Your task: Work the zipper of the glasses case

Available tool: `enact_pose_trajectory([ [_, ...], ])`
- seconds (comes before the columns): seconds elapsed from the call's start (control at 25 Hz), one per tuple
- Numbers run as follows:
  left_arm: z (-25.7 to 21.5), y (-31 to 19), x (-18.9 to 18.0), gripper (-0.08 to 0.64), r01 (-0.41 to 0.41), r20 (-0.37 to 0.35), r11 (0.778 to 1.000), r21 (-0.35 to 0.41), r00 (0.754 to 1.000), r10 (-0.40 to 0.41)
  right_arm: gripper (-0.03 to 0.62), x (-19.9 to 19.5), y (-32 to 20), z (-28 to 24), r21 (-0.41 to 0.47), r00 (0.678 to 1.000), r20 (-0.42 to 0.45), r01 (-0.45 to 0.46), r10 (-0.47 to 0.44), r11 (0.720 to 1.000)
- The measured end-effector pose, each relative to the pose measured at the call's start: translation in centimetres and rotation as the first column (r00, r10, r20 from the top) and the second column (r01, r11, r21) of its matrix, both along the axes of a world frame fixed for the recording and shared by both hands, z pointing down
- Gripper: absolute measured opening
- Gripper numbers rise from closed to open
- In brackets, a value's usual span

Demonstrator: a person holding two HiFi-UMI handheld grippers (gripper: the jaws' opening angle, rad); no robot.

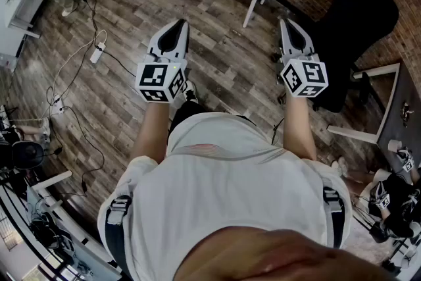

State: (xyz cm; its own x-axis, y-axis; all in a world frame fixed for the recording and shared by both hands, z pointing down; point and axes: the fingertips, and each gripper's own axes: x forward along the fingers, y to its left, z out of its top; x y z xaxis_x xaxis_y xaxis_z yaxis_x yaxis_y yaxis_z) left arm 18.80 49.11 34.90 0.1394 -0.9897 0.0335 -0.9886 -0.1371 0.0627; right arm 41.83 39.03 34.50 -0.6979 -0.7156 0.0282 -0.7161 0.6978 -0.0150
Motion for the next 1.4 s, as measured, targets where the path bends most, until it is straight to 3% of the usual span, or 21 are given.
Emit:
enact_pose_trajectory([
  [0.68, 0.6, -1.5, -2.6, 0.028, -0.014, -0.002, 1.0, -0.008, 1.0, 0.014, 0.051, -2.7, -1.3, 0.7, -0.017, 1.0, -0.01, -0.006, 0.006, 1.0],
  [0.96, 1.0, -4.3, -7.5, 0.028, -0.018, -0.032, 1.0, -0.008, 0.999, 0.017, 0.051, -7.5, -4.4, 0.4, -0.033, 1.0, -0.005, -0.004, 0.004, 0.999],
  [1.4, 0.8, -11.9, -19.6, 0.028, -0.04, -0.057, 0.999, -0.008, 0.998, 0.039, 0.051, -20.0, -11.7, 0.1, -0.049, 0.999, -0.042, -0.016, 0.014, 0.999],
])
